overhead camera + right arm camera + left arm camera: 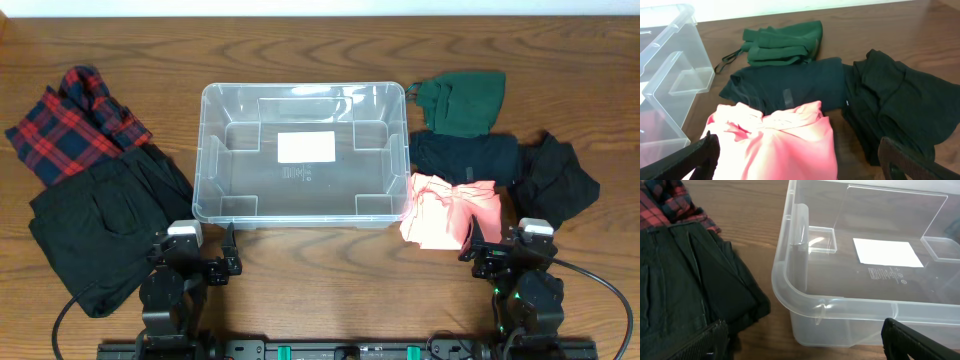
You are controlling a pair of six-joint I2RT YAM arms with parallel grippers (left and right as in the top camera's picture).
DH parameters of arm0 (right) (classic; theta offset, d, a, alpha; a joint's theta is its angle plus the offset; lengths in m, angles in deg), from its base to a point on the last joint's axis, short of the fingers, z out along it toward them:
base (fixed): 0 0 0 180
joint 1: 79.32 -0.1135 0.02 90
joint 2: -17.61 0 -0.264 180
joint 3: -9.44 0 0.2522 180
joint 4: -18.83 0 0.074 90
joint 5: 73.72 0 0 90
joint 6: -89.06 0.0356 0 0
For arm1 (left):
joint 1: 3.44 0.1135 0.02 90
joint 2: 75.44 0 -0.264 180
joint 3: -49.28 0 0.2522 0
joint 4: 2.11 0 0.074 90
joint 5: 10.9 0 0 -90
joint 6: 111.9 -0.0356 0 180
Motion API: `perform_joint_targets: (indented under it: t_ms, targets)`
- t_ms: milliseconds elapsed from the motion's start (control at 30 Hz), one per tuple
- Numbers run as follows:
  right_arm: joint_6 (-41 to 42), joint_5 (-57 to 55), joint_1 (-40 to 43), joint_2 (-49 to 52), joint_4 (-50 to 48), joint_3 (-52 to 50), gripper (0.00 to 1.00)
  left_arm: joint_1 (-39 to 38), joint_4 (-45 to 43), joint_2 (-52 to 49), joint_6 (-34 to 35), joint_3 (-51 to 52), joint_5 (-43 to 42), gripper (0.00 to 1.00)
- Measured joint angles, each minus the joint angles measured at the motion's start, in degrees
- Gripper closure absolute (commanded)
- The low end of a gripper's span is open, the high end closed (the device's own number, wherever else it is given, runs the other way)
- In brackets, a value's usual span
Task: Pack container
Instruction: 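Move the left gripper toward the folded black pants on the left, then grasp the black pants with the left gripper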
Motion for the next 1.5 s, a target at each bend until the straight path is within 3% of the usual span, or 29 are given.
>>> perform_joint_targets:
  t_ms: [500,767,900,1200,1367,1500]
  targets:
    - [0.00,0.02,0.00,0.00,0.00,0.00,0.01,0.00,-1.18,0.00,0.59,0.22,-1.51,0.02]
    - [0.00,0.04,0.00,0.00,0.02,0.00,0.01,0.00,-3.43,-2.60,11.19,-1.22,-2.32,0.02]
    - [0.00,0.04,0.00,-0.02,0.00,0.00,0.01,0.02,-3.04,-11.50,16.13,-10.14,-0.63,0.02]
    - [0.00,0.11,0.00,-0.04,-0.09,-0.04,0.01,0.02,6.01,-40.76,19.28,-44.68,4.15,0.02]
    - [0.00,0.07,0.00,-0.07,-0.11,-0.04,0.01,0.57,10.84,-48.94,17.05,-53.79,6.82,0.02]
    - [0.00,0.07,0.00,-0.07,-0.09,-0.04,0.01,5.29,18.01,-50.75,20.02,-55.65,12.00,0.02]
